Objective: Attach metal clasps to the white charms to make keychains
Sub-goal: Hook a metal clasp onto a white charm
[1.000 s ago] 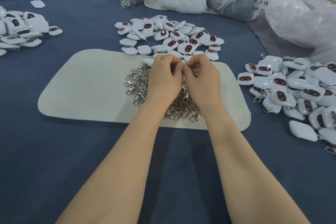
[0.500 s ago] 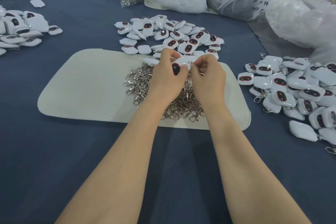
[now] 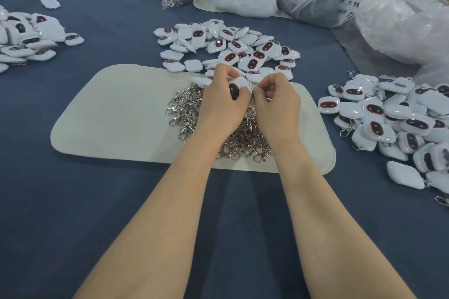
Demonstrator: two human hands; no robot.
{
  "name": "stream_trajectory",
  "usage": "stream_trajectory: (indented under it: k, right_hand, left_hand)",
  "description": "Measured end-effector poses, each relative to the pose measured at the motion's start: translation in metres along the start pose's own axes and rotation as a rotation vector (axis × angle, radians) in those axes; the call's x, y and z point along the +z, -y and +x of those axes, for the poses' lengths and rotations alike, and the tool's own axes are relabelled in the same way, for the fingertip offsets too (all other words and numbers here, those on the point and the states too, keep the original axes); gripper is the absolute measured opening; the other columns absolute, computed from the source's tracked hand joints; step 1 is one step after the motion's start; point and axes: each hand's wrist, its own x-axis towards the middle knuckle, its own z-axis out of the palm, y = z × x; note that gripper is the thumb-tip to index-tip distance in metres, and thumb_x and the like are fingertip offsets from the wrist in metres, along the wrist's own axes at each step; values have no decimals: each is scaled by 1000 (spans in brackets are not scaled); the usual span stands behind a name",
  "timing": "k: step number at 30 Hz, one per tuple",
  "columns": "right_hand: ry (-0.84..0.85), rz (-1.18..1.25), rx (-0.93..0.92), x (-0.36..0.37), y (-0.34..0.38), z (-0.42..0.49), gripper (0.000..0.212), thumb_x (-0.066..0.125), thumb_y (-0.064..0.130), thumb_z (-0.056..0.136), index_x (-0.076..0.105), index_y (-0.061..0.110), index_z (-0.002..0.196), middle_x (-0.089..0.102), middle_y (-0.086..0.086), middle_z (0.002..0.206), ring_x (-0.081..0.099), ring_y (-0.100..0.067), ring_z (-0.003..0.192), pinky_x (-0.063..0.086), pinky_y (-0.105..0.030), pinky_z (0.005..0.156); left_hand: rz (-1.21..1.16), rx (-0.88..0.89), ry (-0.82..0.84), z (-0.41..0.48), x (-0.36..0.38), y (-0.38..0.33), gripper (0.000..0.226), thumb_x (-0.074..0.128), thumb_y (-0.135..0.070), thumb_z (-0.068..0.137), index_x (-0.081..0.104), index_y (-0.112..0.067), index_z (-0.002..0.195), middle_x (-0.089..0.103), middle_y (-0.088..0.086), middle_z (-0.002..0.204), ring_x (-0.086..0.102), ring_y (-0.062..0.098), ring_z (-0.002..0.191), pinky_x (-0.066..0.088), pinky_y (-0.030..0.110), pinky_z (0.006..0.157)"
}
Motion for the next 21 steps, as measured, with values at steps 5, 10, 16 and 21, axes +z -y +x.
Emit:
stream_trajectory:
  k: [5, 10, 16, 21]
  right_hand:
    - [-5, -5, 14, 0, 1, 0, 12, 57, 4, 88, 54, 15, 86, 52, 16, 71, 52, 12, 66, 39, -4, 64]
    - [-5, -12, 14, -1, 2, 0, 11, 56, 5, 87, 54, 15, 87, 52, 16, 72, 52, 9, 65, 39, -4, 64]
    - [-3, -23, -8, 0, 4, -1, 14, 56, 4, 87, 52, 16, 85, 52, 16, 72, 51, 3, 66, 40, -5, 64]
    - [-22, -32, 13, -2, 1, 1, 11, 56, 5, 88, 53, 16, 87, 52, 16, 73, 52, 3, 67, 40, -4, 64]
  left_hand:
    - [19, 10, 11, -1, 1, -1, 19, 56, -19, 87, 44, -22, 101, 51, -11, 70, 46, 2, 55, 35, 9, 49]
    - [53, 23, -6, -1, 0, 0, 20, 56, -18, 88, 43, -21, 102, 50, -11, 74, 47, 0, 56, 35, 6, 50]
    - [78, 21, 5, 0, 1, 2, 20, 57, -18, 88, 42, -23, 101, 49, -15, 77, 48, -8, 59, 35, 4, 55]
    - [68, 14, 0, 0, 2, 2, 20, 57, -20, 87, 43, -23, 102, 51, -13, 75, 47, 1, 58, 35, 8, 49]
